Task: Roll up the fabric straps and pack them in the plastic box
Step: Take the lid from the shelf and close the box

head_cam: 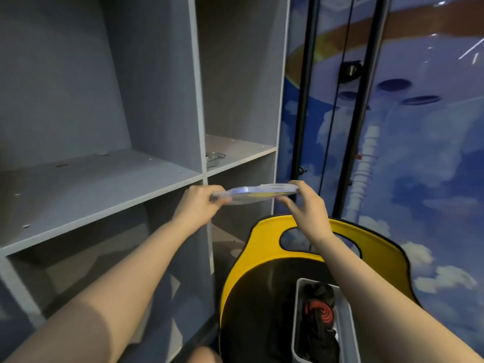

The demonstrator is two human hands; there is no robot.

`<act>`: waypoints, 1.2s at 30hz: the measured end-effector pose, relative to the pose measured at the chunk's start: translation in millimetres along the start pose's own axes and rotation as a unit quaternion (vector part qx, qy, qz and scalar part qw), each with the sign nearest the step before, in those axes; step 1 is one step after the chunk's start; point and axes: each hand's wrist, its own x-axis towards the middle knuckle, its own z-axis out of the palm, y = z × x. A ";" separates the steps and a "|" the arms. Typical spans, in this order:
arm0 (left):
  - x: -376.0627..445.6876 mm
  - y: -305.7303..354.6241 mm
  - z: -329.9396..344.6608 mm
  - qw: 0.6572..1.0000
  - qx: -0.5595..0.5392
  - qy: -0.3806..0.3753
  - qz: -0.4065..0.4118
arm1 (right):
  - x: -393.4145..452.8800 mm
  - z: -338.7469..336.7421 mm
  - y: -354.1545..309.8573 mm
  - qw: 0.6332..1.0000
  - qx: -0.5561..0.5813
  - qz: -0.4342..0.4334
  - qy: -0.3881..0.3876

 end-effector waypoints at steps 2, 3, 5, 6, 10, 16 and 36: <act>5.3 12.3 19.0 0.998 -0.044 -0.034 -0.010 | -5.9 -15.6 18.4 0.999 0.021 0.026 0.009; 8.5 17.2 28.8 0.997 -0.065 -0.047 -0.014 | -9.4 -22.2 28.2 0.998 0.036 0.043 0.011; 12.7 29.7 45.9 0.992 -0.098 -0.067 -0.030 | -18.8 -33.0 48.8 0.991 0.093 0.096 0.007; 13.8 36.8 54.1 0.990 -0.108 -0.079 -0.037 | -24.4 -37.5 59.6 0.984 0.125 0.126 0.004; 21.0 56.4 88.6 0.971 -0.181 -0.146 -0.053 | -51.8 -48.6 101.2 0.960 0.191 0.205 0.002; 24.5 69.2 146.2 0.919 -0.316 -0.205 -0.114 | -92.3 -56.7 138.9 0.940 0.191 0.280 0.036; -41.0 1.0 335.4 0.892 -0.084 -0.372 -0.243 | -177.3 -26.0 226.0 0.799 -0.031 0.584 -0.140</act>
